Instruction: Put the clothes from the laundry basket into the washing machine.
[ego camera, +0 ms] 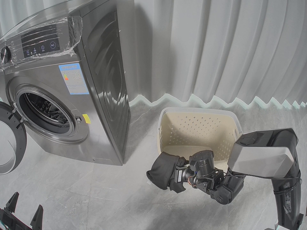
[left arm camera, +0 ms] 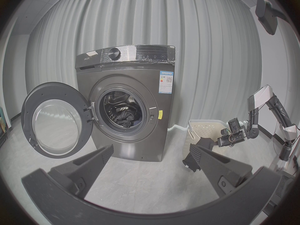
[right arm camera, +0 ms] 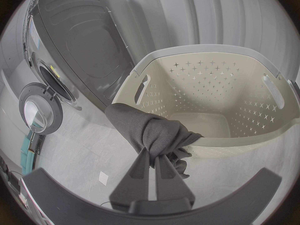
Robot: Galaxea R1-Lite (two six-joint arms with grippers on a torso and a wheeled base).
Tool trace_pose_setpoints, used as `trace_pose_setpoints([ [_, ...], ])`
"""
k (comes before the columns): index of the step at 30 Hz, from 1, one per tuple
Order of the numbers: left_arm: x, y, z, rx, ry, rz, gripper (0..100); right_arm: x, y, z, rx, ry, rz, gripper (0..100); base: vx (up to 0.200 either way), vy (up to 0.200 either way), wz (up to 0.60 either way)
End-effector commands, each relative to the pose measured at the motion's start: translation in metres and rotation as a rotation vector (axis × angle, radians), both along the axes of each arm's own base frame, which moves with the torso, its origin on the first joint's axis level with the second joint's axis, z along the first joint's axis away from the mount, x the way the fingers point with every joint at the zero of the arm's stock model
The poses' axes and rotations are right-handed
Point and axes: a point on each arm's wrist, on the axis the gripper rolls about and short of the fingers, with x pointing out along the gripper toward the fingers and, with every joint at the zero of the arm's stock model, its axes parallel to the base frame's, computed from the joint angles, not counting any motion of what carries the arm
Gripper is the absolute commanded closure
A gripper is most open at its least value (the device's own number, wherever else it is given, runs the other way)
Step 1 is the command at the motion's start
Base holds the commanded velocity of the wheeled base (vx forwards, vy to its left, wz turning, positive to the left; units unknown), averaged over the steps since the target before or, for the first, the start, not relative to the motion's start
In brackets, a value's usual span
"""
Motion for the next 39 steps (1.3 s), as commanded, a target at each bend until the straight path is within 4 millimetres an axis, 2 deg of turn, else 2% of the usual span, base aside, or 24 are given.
trace_pose_setpoints([
  [1, 0.000, 0.000, -0.004, 0.000, -0.003, 0.000, 0, -0.004, -0.001, 0.003, -0.001, 0.002, 0.004, 100, 0.000, 0.000, 0.00],
  [4, 0.000, 0.000, -0.004, 0.000, -0.003, 0.000, 0, -0.011, -0.001, 0.008, 0.001, -0.012, 0.018, 100, 0.000, 0.000, 0.00],
  [7, 0.000, 0.000, -0.004, 0.000, -0.003, 0.000, 0, -0.018, -0.006, 0.025, 0.011, -0.048, 0.020, 100, 0.000, 0.000, 0.00],
  [12, 0.000, 0.000, -0.004, 0.000, -0.003, 0.000, 0, -0.025, -0.014, 0.041, 0.009, -0.070, 0.021, 100, 0.000, 0.000, 0.00],
  [17, 0.000, 0.000, -0.004, 0.000, -0.003, 0.000, 0, -0.023, -0.016, 0.038, 0.006, -0.070, 0.013, 100, 0.000, 0.000, 0.00],
  [19, 0.000, 0.000, -0.004, -0.002, -0.003, 0.000, 0, -0.025, -0.017, 0.027, -0.013, -0.050, 0.017, 100, 0.000, 0.000, 0.00],
  [20, 0.000, 0.000, -0.004, -0.002, -0.003, 0.000, 0, -0.024, -0.018, 0.023, -0.023, -0.047, 0.019, 0, 0.000, 0.000, 0.00],
  [26, 0.000, 0.000, -0.004, 0.000, -0.003, 0.000, 0, -0.017, -0.023, 0.007, -0.064, -0.074, 0.019, 0, 0.000, 0.000, 0.00],
  [33, 0.000, 0.000, -0.004, 0.000, -0.003, 0.000, 0, -0.002, -0.035, 0.001, -0.111, -0.092, 0.012, 0, 0.000, 0.000, 0.00],
  [39, 0.000, 0.000, -0.004, 0.000, -0.003, 0.000, 0, 0.005, -0.032, 0.000, -0.108, -0.130, 0.066, 0, 0.000, 0.000, 0.00],
])
